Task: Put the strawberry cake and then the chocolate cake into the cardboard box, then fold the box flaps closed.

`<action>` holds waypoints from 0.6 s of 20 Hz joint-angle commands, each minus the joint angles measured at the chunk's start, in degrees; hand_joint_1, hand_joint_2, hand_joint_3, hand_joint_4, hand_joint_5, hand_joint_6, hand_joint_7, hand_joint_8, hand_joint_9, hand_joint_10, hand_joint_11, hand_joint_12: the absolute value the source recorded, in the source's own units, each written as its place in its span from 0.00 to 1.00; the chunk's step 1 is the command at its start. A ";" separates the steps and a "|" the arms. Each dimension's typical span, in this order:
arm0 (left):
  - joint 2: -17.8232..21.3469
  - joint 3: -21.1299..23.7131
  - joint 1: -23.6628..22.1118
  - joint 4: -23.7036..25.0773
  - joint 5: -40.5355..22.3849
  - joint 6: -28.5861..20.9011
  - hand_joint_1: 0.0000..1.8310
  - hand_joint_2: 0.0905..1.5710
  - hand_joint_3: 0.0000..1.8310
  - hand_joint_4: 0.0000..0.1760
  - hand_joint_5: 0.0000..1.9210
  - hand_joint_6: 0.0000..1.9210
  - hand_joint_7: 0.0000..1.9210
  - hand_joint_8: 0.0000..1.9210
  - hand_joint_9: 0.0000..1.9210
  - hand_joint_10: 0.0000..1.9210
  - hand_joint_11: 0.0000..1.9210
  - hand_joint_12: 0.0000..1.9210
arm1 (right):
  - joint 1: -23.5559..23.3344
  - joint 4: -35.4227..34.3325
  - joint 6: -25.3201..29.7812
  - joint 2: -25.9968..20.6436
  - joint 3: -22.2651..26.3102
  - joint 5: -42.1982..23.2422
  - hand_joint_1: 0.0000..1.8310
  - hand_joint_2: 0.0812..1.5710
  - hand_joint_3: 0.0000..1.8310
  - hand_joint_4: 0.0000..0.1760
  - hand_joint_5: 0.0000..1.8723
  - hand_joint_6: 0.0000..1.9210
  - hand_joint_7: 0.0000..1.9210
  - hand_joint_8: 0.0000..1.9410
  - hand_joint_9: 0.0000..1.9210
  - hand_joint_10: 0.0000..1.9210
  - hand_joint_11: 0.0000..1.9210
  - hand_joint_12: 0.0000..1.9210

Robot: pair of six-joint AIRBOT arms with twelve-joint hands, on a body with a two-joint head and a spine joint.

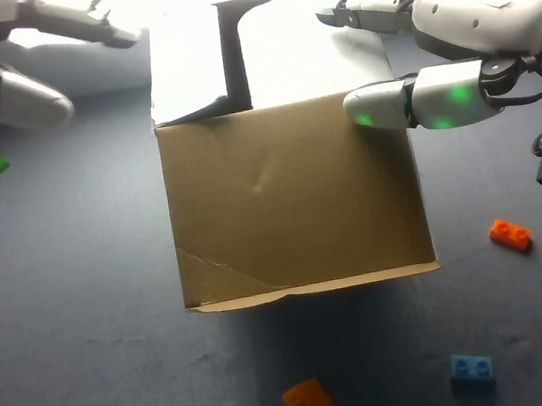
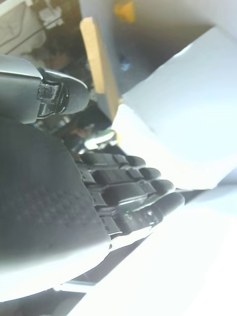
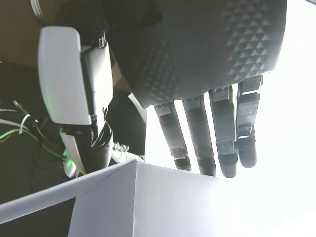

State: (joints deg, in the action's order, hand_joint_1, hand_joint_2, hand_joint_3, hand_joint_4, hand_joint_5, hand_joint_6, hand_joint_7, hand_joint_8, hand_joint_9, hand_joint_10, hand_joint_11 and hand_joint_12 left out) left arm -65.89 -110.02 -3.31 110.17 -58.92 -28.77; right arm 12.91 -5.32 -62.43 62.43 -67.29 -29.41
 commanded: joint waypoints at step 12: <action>2.92 -0.11 6.75 -3.26 -7.79 4.07 0.00 0.81 0.00 0.00 0.11 0.00 0.15 0.00 0.16 0.00 0.00 0.51 | -1.21 -2.56 1.91 -4.75 1.99 -8.62 0.00 0.75 0.00 0.00 0.12 0.00 0.16 0.00 0.16 0.00 0.00 0.33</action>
State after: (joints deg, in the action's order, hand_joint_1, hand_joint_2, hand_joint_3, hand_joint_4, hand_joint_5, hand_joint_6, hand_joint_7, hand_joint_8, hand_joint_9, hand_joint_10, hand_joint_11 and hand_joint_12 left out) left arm -63.20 -109.69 4.29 112.42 -65.93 -24.91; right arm 12.53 -7.94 -60.88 58.08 -64.82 -30.39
